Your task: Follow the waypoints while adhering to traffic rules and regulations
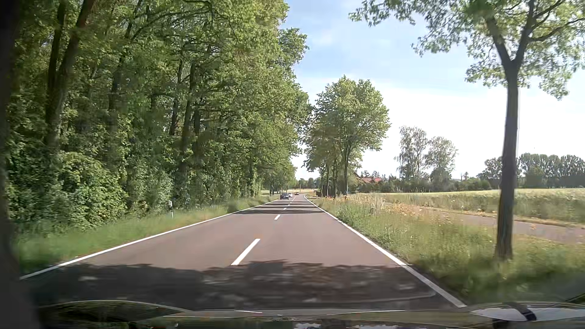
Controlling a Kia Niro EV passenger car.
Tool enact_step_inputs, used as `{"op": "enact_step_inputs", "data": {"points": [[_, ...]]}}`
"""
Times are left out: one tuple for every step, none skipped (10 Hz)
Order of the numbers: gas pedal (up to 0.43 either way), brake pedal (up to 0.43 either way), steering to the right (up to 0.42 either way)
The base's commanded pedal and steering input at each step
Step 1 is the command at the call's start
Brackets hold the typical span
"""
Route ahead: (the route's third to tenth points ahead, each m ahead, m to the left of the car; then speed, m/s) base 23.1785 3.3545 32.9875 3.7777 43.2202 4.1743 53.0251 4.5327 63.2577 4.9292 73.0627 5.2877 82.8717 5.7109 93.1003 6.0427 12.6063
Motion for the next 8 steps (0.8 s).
{"op": "enact_step_inputs", "data": {"points": [[0.228, 0.000, -0.016], [0.228, 0.000, -0.016], [0.228, 0.000, -0.016], [0.228, 0.000, -0.015], [0.228, 0.000, -0.015], [0.228, 0.000, -0.015], [0.228, 0.000, -0.014], [0.228, 0.000, -0.011]]}}
